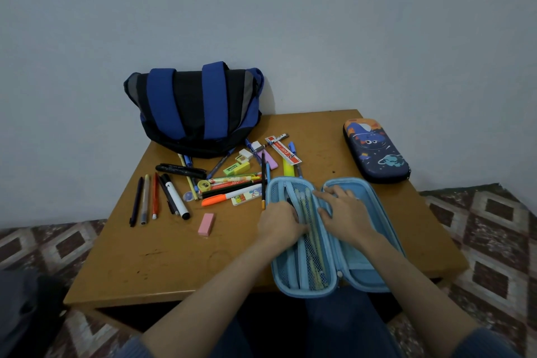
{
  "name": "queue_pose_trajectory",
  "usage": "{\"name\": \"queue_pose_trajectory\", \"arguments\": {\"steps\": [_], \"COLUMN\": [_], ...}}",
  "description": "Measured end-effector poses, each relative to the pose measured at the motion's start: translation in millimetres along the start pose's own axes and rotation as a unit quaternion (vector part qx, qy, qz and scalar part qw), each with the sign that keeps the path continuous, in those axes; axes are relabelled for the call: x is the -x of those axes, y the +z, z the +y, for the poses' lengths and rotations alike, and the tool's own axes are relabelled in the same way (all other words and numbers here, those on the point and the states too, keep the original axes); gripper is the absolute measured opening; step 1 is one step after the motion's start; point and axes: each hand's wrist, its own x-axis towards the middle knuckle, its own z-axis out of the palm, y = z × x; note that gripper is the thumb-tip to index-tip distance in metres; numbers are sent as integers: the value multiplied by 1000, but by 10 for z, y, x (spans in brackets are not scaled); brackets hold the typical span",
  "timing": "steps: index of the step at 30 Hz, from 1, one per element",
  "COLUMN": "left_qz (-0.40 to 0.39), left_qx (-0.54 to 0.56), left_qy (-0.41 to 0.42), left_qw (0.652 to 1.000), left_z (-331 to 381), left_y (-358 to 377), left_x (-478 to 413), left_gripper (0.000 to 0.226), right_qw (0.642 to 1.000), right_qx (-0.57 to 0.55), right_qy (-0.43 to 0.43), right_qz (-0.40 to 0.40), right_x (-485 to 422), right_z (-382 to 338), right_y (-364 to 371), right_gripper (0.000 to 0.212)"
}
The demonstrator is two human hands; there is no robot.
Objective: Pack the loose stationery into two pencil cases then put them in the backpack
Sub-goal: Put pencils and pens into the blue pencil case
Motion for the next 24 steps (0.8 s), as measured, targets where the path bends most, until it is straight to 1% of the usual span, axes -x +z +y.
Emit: {"name": "queue_pose_trajectory", "arguments": {"steps": [4,7,11,13,17,19,21,24], "left_qz": [38,30,29,13,-25,-23,6,86], "left_qx": [95,190,268,309,334,347,358,321], "left_qy": [12,-17,-28,-47,-66,-62,-52,-47], "left_qw": [995,981,963,950,940,936,932,942], "left_z": [-46,-88,-143,-162,-156,-141,-159,-355], "left_y": [58,96,153,174,146,87,-2,-191], "left_x": [29,54,88,76,22,20,19,-36], "left_gripper": [33,28,25,24,20,19,17,12], "right_qw": [1000,1000,1000,1000,1000,1000,1000,1000], "right_qx": [-2,-1,-3,-4,-5,-8,-12,-22], "right_qy": [1,0,-1,0,-1,-3,-6,-8], "right_qz": [2,4,4,5,10,10,13,15], "right_x": [3,11,9,14,16,8,8,9], "right_z": [-6,-8,-12,-14,-17,-14,-1,16], "right_y": [-5,-7,-6,-8,-2,1,0,4], "right_gripper": [45,45,45,45,44,44,44,44]}}
